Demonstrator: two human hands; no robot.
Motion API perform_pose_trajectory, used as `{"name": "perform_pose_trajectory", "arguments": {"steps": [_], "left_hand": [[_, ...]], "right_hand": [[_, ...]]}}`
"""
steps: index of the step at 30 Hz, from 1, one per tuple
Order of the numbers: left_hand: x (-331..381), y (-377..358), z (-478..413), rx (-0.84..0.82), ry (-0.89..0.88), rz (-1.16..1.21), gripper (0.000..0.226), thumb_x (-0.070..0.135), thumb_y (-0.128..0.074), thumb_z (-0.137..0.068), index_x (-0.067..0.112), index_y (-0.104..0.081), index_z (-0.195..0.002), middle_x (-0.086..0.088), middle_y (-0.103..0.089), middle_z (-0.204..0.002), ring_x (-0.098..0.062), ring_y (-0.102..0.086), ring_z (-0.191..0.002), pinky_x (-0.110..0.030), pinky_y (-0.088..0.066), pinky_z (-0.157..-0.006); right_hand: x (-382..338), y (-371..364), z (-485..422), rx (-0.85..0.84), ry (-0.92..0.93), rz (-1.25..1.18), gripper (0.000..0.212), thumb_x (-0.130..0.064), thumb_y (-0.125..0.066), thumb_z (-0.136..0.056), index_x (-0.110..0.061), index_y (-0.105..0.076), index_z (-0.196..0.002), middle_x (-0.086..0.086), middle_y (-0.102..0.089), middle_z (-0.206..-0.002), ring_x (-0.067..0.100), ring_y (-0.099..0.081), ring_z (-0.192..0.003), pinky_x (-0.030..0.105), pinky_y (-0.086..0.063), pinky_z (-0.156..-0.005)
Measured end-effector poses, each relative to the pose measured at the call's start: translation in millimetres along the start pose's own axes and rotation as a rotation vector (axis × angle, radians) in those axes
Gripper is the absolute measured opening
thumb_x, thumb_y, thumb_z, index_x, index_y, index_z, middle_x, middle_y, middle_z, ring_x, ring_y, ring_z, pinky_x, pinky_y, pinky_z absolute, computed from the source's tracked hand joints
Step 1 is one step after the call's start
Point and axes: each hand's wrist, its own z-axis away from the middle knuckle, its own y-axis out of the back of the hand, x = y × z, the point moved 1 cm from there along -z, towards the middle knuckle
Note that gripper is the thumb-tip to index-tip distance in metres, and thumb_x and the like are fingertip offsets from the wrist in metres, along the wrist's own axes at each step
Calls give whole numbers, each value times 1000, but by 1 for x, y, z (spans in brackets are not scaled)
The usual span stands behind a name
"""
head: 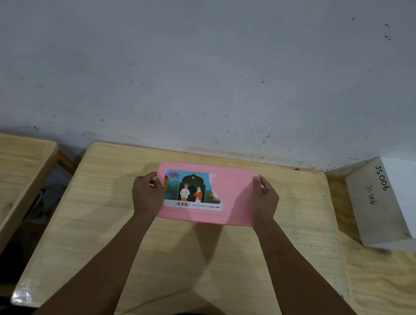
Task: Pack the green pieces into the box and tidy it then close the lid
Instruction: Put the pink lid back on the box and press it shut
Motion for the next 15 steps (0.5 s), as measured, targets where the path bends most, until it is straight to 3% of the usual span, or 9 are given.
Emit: {"name": "perform_pose_trajectory", "arguments": {"steps": [5,8,12,15], "left_hand": [[-3,-4,0,27,37,91,28,24,-49,-96,15,-63,-118,-12,-52,-108,-25,-60,-93,-41,-54,-85],[-3,-5,0,31,54,130,28,25,-49,-96,16,-63,-118,-11,-53,-110,-23,-60,-92,-40,-55,-83],[-3,-6,-3,11,58,122,30,24,-48,-97,14,-61,-122,-13,-50,-114,-21,-57,-93,-35,-53,-80],[-4,-8,-3,9,44,130,31,23,-48,-97,12,-60,-123,-15,-50,-116,-22,-58,-95,-37,-54,-83]], "right_hand": [[-6,1,3,55,53,-6,29,-39,-55,-93,-27,-70,-115,-5,-66,-94,16,-61,-86,32,-49,-78],[-5,0,0,40,17,-13,29,-39,-57,-92,-26,-70,-114,-9,-67,-101,13,-62,-94,35,-50,-88],[-4,0,-5,-7,-18,34,31,-38,-56,-93,-26,-68,-118,-9,-64,-85,16,-61,-91,35,-49,-88],[-4,0,-5,-2,-28,37,33,-45,-57,-89,-31,-69,-116,-9,-63,-85,15,-61,-89,38,-50,-89]]}}
